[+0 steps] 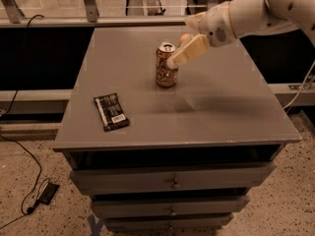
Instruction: Pick orange can
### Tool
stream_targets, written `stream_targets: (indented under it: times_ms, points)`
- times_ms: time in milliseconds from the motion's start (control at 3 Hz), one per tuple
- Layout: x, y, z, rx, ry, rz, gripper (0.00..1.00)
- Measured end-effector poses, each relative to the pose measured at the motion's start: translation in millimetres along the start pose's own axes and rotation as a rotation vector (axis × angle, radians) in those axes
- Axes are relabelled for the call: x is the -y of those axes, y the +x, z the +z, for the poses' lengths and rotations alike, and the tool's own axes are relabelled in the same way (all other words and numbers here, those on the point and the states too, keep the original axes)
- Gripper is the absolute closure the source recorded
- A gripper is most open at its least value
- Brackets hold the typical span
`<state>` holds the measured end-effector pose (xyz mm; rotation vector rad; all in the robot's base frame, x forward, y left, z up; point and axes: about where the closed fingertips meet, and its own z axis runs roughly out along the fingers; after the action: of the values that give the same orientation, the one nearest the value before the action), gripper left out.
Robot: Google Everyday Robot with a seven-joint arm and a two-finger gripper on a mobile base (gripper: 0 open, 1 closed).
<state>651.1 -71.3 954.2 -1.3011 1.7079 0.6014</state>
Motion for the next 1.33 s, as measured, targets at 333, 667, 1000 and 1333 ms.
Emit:
stream_targets:
  times_ms: [333, 667, 1000, 1333]
  points:
    - [0.0, 3.7, 35.4, 0.04, -0.057, 0.047, 0.0]
    - [-1.7, 11.0, 55.0, 0.022, -0.08, 0.068, 0.18]
    - [-1.1, 16.0, 61.3, 0.011, -0.081, 0.082, 0.42]
    - [3.8, 10.3, 52.0, 0.058, -0.073, 0.091, 0.64]
